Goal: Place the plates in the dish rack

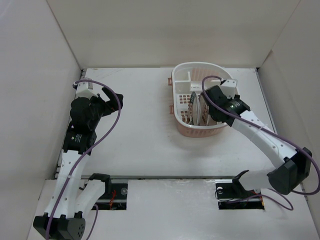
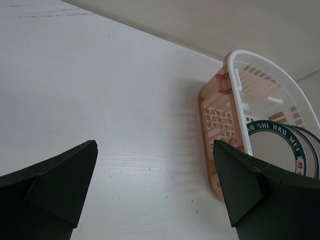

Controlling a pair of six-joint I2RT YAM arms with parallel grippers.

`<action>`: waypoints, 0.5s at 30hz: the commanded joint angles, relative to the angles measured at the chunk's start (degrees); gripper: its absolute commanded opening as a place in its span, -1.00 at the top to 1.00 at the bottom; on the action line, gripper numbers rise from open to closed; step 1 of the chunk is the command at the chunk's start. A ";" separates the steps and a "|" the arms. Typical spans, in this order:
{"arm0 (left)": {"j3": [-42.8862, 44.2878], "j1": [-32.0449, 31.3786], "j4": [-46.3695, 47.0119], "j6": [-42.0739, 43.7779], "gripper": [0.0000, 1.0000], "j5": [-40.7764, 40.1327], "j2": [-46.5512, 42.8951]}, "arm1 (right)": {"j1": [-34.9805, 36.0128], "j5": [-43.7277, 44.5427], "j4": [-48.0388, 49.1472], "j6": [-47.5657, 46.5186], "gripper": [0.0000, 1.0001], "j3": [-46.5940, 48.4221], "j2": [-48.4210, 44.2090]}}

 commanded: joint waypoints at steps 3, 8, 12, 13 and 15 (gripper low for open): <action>1.06 -0.31 2.00 0.89 -1.00 0.67 -0.58 | 1.50 1.83 -3.86 0.85 -0.41 5.26 -4.28; 1.06 -0.31 1.47 1.42 -1.00 -2.04 -0.58 | 5.53 -3.09 -3.87 -2.22 -0.92 9.22 -9.90; 2.99 -0.31 -0.90 1.42 -1.00 -5.30 1.35 | 9.58 -3.71 -5.88 -2.76 -0.99 11.86 -18.06; 3.60 -0.31 -1.69 1.42 -1.00 -5.30 1.35 | 9.59 -3.71 -7.11 -2.76 -0.99 11.86 -21.91; 4.31 -0.31 -2.48 1.42 -1.00 -6.01 1.35 | 9.59 -5.20 -8.08 -3.29 -0.99 11.86 -25.62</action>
